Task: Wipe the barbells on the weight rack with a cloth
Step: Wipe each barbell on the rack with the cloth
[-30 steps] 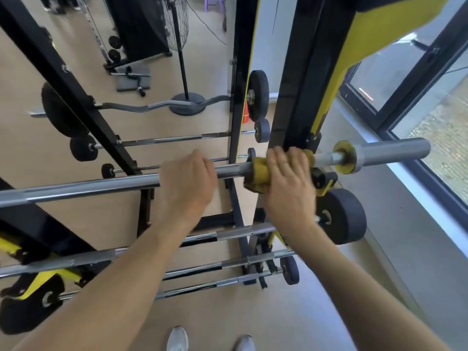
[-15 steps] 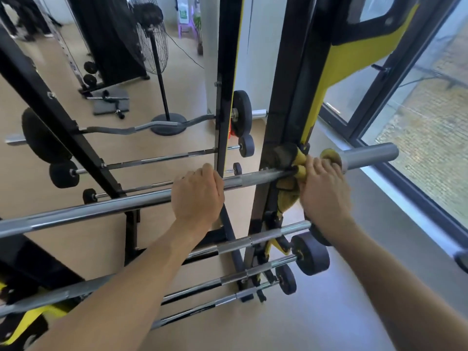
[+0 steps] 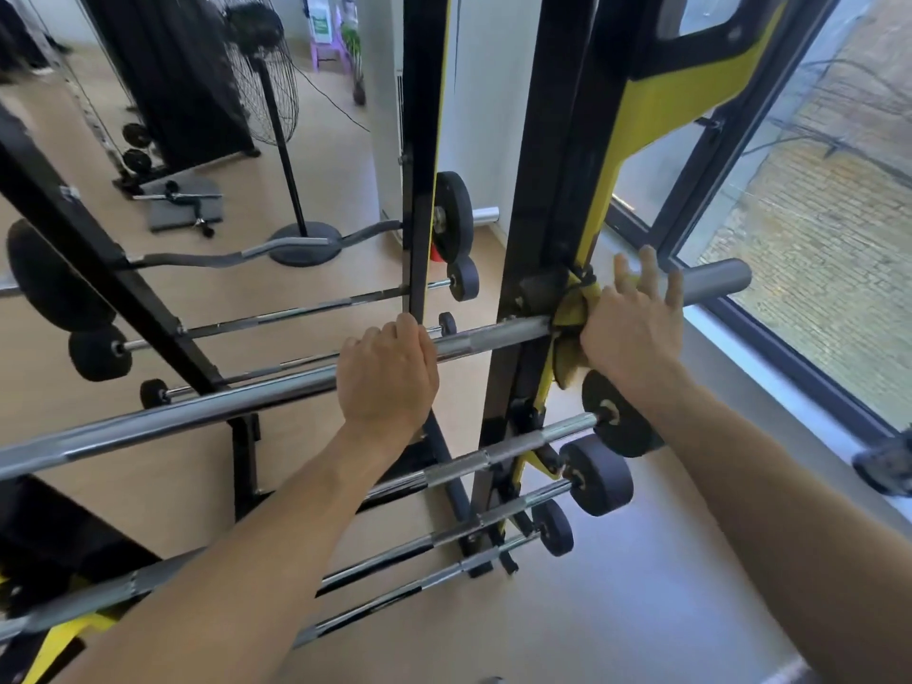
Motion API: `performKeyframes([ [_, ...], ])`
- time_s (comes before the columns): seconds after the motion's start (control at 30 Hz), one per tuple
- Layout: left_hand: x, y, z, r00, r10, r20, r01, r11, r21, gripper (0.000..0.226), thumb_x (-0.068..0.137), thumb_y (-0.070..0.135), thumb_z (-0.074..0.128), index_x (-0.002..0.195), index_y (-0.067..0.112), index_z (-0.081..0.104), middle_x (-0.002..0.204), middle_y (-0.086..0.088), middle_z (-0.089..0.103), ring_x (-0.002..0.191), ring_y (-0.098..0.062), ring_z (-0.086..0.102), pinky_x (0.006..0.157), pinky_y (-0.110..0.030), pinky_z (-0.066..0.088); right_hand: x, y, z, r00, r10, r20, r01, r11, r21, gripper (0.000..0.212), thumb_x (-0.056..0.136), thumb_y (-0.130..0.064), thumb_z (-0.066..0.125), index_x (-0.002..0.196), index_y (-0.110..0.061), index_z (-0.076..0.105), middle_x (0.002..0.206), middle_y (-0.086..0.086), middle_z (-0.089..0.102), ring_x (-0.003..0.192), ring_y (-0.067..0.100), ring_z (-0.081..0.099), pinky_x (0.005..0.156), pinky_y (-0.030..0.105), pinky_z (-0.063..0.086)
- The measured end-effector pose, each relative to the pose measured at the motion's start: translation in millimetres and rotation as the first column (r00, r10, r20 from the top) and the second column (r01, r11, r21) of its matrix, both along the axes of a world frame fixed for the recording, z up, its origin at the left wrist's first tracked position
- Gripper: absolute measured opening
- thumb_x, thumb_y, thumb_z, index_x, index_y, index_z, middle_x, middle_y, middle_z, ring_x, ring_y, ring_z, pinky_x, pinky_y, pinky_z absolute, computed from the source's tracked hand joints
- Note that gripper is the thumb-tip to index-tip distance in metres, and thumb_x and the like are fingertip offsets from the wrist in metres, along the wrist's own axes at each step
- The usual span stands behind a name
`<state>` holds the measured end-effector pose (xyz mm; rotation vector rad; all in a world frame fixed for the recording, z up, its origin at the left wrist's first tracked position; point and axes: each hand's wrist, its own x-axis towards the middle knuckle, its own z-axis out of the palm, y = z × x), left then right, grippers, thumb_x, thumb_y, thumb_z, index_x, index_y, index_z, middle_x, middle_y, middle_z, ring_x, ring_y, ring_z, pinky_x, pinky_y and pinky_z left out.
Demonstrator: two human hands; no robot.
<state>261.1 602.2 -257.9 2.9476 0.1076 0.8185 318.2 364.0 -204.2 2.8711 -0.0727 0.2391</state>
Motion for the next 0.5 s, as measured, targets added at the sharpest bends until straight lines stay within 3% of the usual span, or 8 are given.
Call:
performKeyframes([
  [0.1, -0.3, 0.6, -1.0, 1.000, -0.005, -0.004, 0.005, 1.000, -0.007, 0.034, 0.107, 0.030, 0.031, 0.082, 0.015, 0.049, 0.060, 0.001, 0.045, 0.050, -0.019, 0.041, 0.055, -0.032, 0.031, 2.7, 18.1, -9.2, 0.994, -0.105, -0.004, 0.105, 0.985, 0.138, 0.039, 0.096, -0.016, 0.047, 0.132, -0.007, 0.060, 0.156, 0.016, 0.033, 0.145, 0.042, 0.018, 0.118, 0.057, 0.019],
  [0.17, -0.2, 1.3, -1.4, 1.000, -0.011, -0.004, 0.011, 1.000, -0.006, 0.034, 0.107, 0.031, 0.030, 0.082, 0.015, 0.048, 0.060, 0.002, 0.045, 0.050, -0.018, 0.041, 0.054, -0.031, 0.031, -1.7, 25.2, -16.7, 0.988, -0.093, 0.126, 0.048, 0.944, 0.325, 0.029, 0.096, -0.014, 0.052, 0.120, -0.006, 0.066, 0.142, 0.015, 0.046, 0.133, 0.040, 0.036, 0.111, 0.054, 0.033],
  [0.27, 0.0, 1.4, -2.6, 1.000, -0.013, -0.001, 0.013, 1.000, 0.000, 0.034, 0.107, 0.031, 0.030, 0.083, 0.016, 0.048, 0.061, 0.002, 0.045, 0.051, -0.018, 0.041, 0.055, -0.032, 0.033, -3.9, 6.2, -3.7, 0.933, -0.125, 0.336, -0.116, 0.782, 0.612, 0.018, 0.097, -0.017, 0.060, 0.099, -0.004, 0.072, 0.111, 0.011, 0.057, 0.099, 0.028, 0.059, 0.094, 0.045, 0.052],
  [0.37, 0.6, 1.1, -3.0, 1.000, -0.014, 0.003, 0.014, 1.000, -0.012, 0.033, 0.107, 0.030, 0.031, 0.083, 0.015, 0.048, 0.061, 0.001, 0.046, 0.051, -0.019, 0.043, 0.055, -0.033, 0.038, 2.0, -14.9, 0.5, 0.868, -0.162, 0.469, -0.190, 0.765, 0.616, 0.017, 0.095, -0.016, 0.063, 0.100, -0.004, 0.074, 0.111, 0.008, 0.060, 0.100, 0.017, 0.050, 0.090, 0.031, 0.047],
  [0.5, 2.6, -0.2, -4.2, 1.000, 0.010, 0.017, -0.009, 1.000, -0.017, 0.033, 0.106, 0.029, 0.032, 0.082, 0.015, 0.049, 0.060, 0.001, 0.044, 0.051, -0.021, 0.043, 0.055, -0.034, 0.037, -5.8, 10.2, -32.0, 0.954, 0.064, 0.293, -0.214, 0.831, 0.514, 0.028, 0.095, -0.016, 0.057, 0.119, -0.010, 0.070, 0.125, 0.008, 0.063, 0.120, 0.031, 0.050, 0.101, 0.045, 0.045],
])
